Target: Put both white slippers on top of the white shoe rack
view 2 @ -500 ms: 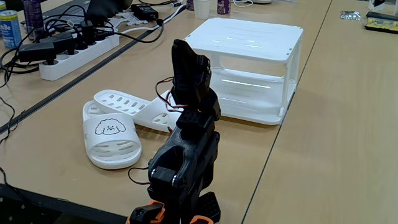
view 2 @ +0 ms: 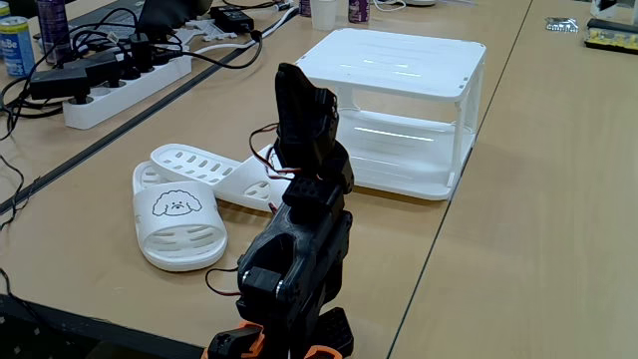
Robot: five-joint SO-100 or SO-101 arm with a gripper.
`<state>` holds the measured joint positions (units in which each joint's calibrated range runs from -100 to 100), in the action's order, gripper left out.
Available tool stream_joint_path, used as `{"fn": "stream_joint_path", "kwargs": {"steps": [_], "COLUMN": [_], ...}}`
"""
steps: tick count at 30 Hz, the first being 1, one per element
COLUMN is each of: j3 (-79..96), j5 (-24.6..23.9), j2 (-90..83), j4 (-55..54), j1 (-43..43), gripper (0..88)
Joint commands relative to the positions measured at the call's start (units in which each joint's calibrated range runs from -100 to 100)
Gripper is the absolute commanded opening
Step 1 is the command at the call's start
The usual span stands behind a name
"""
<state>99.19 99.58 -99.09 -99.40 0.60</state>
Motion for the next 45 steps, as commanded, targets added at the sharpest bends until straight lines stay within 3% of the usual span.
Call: {"fn": "stream_joint_path", "kwargs": {"steps": [1, 35, 40, 45], "j3": [0.36, 0.36, -1.36, -8.93], "j5": [0.42, 0.42, 0.42, 0.42], "j2": [0.19, 0.61, 0.61, 0.94], "j4": [0.0, 0.87, 12.0, 34.17], "j1": [0.06, 0.06, -1.67, -12.19], "gripper": [0.7, 0.7, 0.7, 0.7]}}
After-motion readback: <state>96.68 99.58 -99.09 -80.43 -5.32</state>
